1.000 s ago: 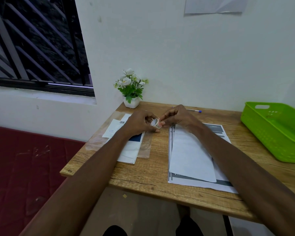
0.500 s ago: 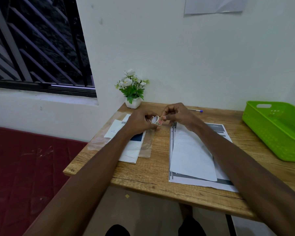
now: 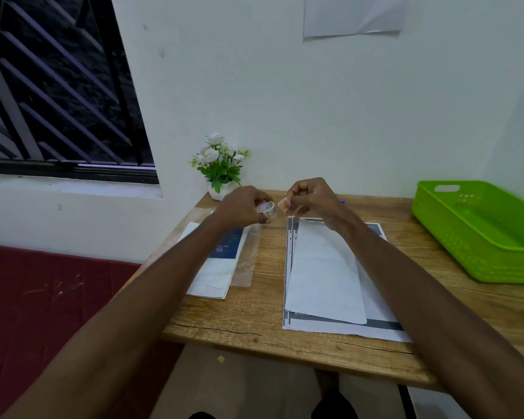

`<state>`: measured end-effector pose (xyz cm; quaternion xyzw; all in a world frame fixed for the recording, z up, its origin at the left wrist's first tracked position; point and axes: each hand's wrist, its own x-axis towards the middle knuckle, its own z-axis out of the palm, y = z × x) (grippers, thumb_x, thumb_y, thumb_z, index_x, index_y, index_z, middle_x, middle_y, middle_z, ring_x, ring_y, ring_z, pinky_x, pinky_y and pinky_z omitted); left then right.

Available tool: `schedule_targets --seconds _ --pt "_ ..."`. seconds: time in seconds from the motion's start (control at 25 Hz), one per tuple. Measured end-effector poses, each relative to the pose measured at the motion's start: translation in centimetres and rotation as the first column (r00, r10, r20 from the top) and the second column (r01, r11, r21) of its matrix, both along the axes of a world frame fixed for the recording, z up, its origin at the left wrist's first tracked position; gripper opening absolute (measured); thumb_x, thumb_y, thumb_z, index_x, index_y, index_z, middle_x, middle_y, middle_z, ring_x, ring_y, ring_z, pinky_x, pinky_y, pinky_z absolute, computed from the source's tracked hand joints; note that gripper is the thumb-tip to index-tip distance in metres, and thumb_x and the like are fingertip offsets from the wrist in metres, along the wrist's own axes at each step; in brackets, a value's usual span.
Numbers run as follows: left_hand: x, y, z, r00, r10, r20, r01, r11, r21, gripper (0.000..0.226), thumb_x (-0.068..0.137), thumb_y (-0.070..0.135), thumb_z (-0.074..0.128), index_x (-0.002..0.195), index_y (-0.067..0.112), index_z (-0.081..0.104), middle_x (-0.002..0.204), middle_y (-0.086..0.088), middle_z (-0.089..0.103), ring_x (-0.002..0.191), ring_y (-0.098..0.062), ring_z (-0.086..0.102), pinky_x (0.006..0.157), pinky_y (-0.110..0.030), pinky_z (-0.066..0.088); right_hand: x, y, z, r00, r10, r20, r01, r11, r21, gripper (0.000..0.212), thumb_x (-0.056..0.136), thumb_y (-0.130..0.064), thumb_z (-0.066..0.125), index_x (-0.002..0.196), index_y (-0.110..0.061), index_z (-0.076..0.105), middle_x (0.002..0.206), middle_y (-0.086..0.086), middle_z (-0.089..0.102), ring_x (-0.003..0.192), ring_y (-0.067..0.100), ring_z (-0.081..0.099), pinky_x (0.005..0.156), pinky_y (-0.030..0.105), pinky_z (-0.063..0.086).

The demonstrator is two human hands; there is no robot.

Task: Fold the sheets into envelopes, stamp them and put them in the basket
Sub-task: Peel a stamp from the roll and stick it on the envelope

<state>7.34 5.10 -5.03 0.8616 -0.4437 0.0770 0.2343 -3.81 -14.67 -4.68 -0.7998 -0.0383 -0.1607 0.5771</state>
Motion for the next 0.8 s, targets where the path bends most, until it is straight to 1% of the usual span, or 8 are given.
schedule_targets --seconds 0.08,0.16,0.28,0.4,0.52,0.64,0.72,0.8 --pt "0.9 -1.7 0.6 1.0 -0.004 0.027 0.001 0.993 0.114 0.059 0.067 0.033 0.089 0.123 0.021 0.074 0.114 -0.003 0.075 0.096 -0.015 0.068 0.079 -0.031 0.055 -0.3 -1.1 0.2 0.994 -0.105 0.021 0.104 0.993 0.056 0.007 0.078 0.003 0.075 0.083 0.0 0.071 0.083 0.021 0.074 0.072 0.027 0.071 0.058 0.027 0.051" --pt "1.8 -3.2 0.9 1.0 -0.024 0.008 0.022 0.982 0.187 0.058 0.066 0.025 0.089 0.122 0.019 0.075 0.115 -0.005 0.076 0.099 -0.018 0.069 0.082 -0.034 0.057 -0.6 -2.6 0.3 0.98 -0.198 0.011 0.197 0.976 0.093 0.01 0.077 0.004 0.074 0.085 0.001 0.07 0.088 0.024 0.075 0.074 0.03 0.07 0.058 0.027 0.047" --pt "3.1 -4.6 1.0 0.999 -0.021 -0.044 0.031 0.972 0.234 0.058 0.067 0.017 0.089 0.123 0.016 0.074 0.117 -0.008 0.075 0.103 -0.022 0.068 0.087 -0.035 0.056 -1.2 -4.4 0.2 0.962 -0.271 -0.032 0.272 0.955 0.118 0.01 0.075 0.0 0.076 0.083 -0.003 0.071 0.088 0.021 0.077 0.069 0.025 0.068 0.058 0.028 0.047" --pt "3.9 -5.4 0.9 0.996 -0.005 -0.094 0.031 0.963 0.269 0.057 0.071 0.016 0.089 0.125 0.013 0.073 0.12 -0.009 0.074 0.107 -0.023 0.067 0.082 -0.028 0.048 -1.8 -5.6 -0.1 0.949 -0.304 -0.081 0.31 0.946 0.09 0.011 0.072 -0.005 0.079 0.081 -0.001 0.074 0.075 0.013 0.075 0.059 0.016 0.064 0.054 0.025 0.048" --pt "4.4 -5.6 0.8 0.987 0.026 -0.159 0.019 0.961 0.277 0.061 0.073 0.014 0.087 0.131 0.008 0.068 0.125 -0.011 0.072 0.112 -0.023 0.065 0.086 -0.027 0.047 -2.3 -5.8 0.3 0.947 -0.305 -0.104 0.311 0.949 0.047 0.018 0.068 -0.009 0.081 0.083 -0.001 0.075 0.073 0.012 0.075 0.06 0.015 0.063 0.053 0.024 0.049" --pt "3.9 -5.3 1.1 0.977 0.054 -0.205 0.005 0.961 0.276 0.067 0.073 0.013 0.089 0.134 0.002 0.064 0.129 -0.014 0.068 0.117 -0.025 0.063 0.094 -0.03 0.049 -2.8 -5.7 1.4 0.942 -0.315 -0.115 0.318 0.948 0.008 0.015 0.073 -0.006 0.079 0.086 -0.001 0.076 0.078 0.013 0.077 0.064 0.016 0.066 0.055 0.025 0.049" --pt "3.2 -4.9 1.3 0.983 0.059 -0.176 -0.012 0.967 0.255 0.068 0.07 0.01 0.089 0.133 0.003 0.064 0.128 -0.012 0.068 0.118 -0.024 0.064 0.098 -0.034 0.052 -3.3 -5.8 2.3 0.937 -0.327 -0.118 0.326 0.945 -0.031 0.009 0.077 -0.004 0.076 0.086 -0.002 0.077 0.083 0.016 0.077 0.066 0.016 0.068 0.057 0.026 0.05" --pt "1.8 -4.4 1.2 0.995 0.046 -0.089 -0.033 0.989 0.141 0.06 0.072 0.007 0.082 0.13 0.013 0.067 0.126 -0.005 0.07 0.118 -0.021 0.063 0.1 -0.036 0.052 -4.1 -6.1 2.9 0.93 -0.344 -0.131 0.337 0.939 -0.071 0.007 0.078 -0.004 0.076 0.085 -0.002 0.078 0.085 0.018 0.077 0.065 0.017 0.068 0.058 0.028 0.051"
